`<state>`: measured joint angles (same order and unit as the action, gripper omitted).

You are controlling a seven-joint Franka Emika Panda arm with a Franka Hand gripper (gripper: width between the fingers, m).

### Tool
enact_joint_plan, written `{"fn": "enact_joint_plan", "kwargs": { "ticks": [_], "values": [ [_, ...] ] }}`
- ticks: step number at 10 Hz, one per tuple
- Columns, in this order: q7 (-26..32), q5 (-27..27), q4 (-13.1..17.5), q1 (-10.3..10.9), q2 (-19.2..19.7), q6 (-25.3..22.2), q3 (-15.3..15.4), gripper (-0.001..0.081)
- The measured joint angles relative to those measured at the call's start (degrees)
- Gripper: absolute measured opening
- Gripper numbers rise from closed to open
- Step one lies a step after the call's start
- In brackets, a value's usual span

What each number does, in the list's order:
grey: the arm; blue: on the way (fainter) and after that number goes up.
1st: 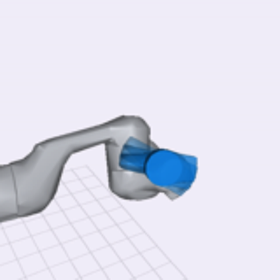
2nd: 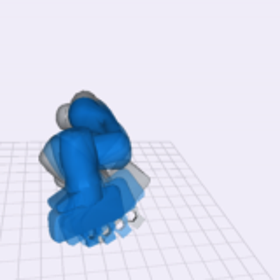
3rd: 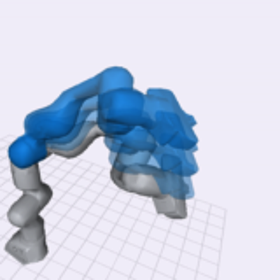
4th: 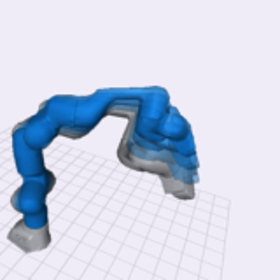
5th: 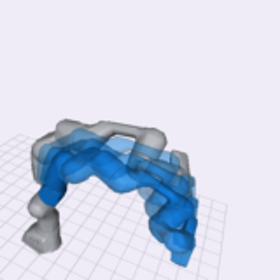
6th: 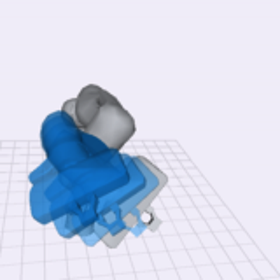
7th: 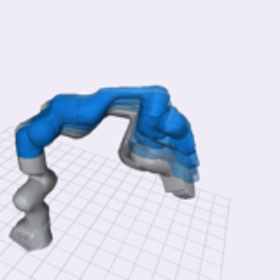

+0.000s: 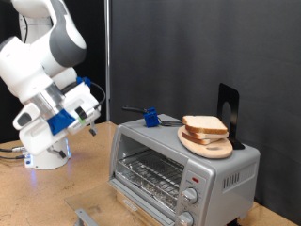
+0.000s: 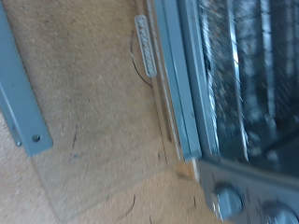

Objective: Make a piece of toast with the oven

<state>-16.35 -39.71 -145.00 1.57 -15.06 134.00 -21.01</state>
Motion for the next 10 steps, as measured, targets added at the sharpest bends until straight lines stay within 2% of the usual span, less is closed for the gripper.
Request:
{"fn": "enact_joint_plan", "kwargs": {
  "ticks": [1,2,5,6,9,10],
  "values": [
    [-3.11,0.45,-0.52,-0.23,-2.14,-0.10,0.04,0.0808],
    [-2.22,0.45,-0.59,-0.22,-1.75,-0.10,0.04,0.0808],
    [6.39,-1.16,2.10,1.68,-3.13,-5.23,0.10,0.0808],
    [9.81,-0.26,2.75,2.33,-4.36,-5.06,0.78,0.0808],
    [10.41,16.08,4.00,2.19,-7.61,-2.46,7.08,0.0808],
    [10.44,20.13,3.97,1.18,-8.13,-1.43,8.95,0.0808]
  ]
}}
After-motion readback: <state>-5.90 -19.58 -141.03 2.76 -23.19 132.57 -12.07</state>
